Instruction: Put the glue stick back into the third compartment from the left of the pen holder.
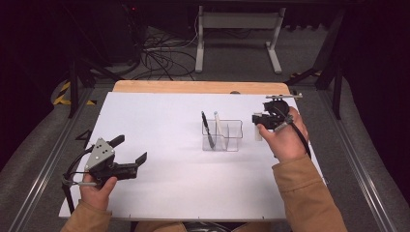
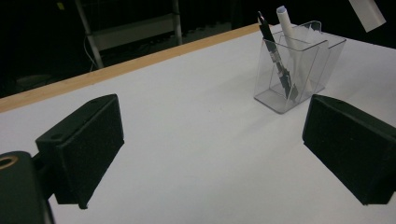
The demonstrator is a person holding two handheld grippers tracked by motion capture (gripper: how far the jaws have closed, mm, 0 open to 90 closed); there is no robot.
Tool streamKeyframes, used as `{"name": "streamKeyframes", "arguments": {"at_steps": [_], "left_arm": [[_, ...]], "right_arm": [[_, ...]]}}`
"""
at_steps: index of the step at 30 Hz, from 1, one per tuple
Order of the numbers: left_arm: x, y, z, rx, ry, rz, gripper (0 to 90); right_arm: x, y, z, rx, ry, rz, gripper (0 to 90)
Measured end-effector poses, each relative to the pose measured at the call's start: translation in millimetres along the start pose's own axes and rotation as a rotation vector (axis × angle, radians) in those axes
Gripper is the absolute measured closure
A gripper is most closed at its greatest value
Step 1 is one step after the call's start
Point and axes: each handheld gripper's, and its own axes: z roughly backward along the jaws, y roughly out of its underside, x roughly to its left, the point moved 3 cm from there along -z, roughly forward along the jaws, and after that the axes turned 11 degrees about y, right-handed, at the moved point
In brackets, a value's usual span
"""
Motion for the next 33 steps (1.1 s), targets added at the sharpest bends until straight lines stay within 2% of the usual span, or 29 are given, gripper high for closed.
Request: {"name": "streamKeyframes", "arguments": {"at_steps": [5, 10, 13, 16, 21, 24, 27, 33], "left_arm": [[0.9, -0.3, 0.6, 0.0, -0.003, -0.008, 6.2], [0.9, -0.3, 0.8, 0.0, -0.003, -0.008, 6.2], [0.8, -0.5, 1.0, -0.001, -0.004, -0.009, 6.2], [0.8, -0.4, 0.9, -0.001, -0.005, -0.009, 6.2], [0.8, -0.4, 0.8, -0.001, -0.004, -0.009, 6.2], [0.3, -0.2, 0.8, 0.001, -0.001, -0.006, 6.2], [0.3, -0.2, 0.8, 0.002, -0.001, -0.007, 6.2], [0.4, -0.1, 0.7, 0.001, -0.001, -0.006, 6.2]], "right_arm": [[3.6, -3.7, 6.2, -0.109, -0.03, 0.063, 67.6], [7.5, -6.0, 11.8, -0.213, -0.092, 0.111, 67.6], [9.1, -6.4, 13.7, -0.272, -0.11, 0.154, 67.6], [10.4, -6.2, 14.3, -0.322, -0.165, 0.182, 67.6], [12.7, -5.3, 14.9, -0.389, -0.224, 0.239, 67.6], [13.4, -4.4, 14.7, -0.436, -0.241, 0.297, 67.5], [13.0, -2.8, 11.0, -0.464, -0.258, 0.332, 67.5], [14.9, 2.2, 5.2, -0.533, -0.354, 0.341, 67.4]]}}
